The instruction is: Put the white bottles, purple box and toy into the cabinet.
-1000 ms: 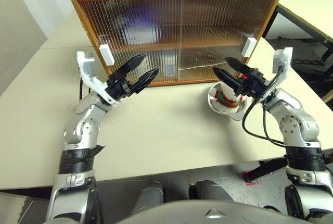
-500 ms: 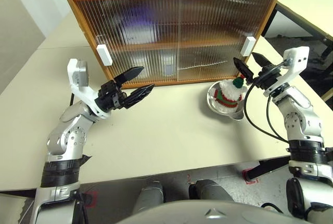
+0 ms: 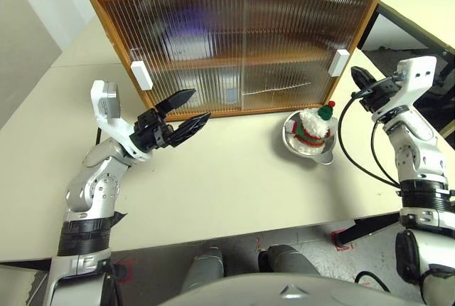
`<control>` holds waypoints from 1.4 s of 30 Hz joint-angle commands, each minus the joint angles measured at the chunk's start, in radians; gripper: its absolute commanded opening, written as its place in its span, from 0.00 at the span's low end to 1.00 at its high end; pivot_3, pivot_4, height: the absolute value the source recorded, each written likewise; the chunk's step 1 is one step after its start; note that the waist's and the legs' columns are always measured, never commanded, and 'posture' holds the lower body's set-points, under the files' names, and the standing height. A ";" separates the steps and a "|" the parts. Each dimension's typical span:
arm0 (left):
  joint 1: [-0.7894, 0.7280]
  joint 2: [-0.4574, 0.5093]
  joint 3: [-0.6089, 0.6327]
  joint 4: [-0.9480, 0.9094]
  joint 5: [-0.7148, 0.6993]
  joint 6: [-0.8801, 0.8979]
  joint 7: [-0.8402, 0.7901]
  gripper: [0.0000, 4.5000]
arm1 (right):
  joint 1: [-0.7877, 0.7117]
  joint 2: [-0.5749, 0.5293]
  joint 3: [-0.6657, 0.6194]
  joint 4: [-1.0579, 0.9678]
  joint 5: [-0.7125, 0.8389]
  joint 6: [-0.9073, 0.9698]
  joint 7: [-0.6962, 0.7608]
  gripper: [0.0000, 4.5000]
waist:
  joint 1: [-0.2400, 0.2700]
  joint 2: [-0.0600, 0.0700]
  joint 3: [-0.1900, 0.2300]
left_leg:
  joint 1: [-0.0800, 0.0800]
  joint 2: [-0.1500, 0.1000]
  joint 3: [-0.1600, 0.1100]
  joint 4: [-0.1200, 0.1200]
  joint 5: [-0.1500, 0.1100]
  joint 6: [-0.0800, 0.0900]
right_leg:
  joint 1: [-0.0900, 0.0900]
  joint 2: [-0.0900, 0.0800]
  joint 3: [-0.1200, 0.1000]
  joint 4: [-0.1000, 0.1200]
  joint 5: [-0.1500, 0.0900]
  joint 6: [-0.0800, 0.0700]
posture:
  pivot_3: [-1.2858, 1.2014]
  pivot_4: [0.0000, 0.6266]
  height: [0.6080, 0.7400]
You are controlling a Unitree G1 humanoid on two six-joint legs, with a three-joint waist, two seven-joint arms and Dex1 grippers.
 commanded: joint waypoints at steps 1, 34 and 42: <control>0.015 -0.007 0.005 -0.014 0.019 -0.019 0.006 1.00 | -0.033 -0.013 -0.003 0.024 -0.023 -0.005 -0.014 0.01 | 0.000 0.000 0.000 | 0.000 0.000 0.000 0.000 0.000 0.000 | 0.000 0.000 0.000 0.000 0.000 0.000 | 0.49 0.06 1.00; 0.031 -0.038 -0.003 -0.033 0.046 -0.067 0.041 1.00 | -0.115 0.068 0.080 -0.173 0.010 0.390 -0.030 0.01 | 0.006 0.002 0.000 | 0.000 0.000 0.001 0.000 0.000 0.000 | -0.001 0.000 0.000 0.001 0.001 0.000 | 0.50 0.07 1.00; 0.033 -0.030 0.003 -0.042 0.042 -0.063 0.048 1.00 | -0.128 0.116 0.119 -0.201 0.021 0.441 -0.024 0.01 | 0.010 0.002 0.000 | 0.000 0.000 0.001 0.000 0.000 0.000 | -0.002 0.000 0.000 0.001 0.001 0.000 | 0.50 0.07 1.00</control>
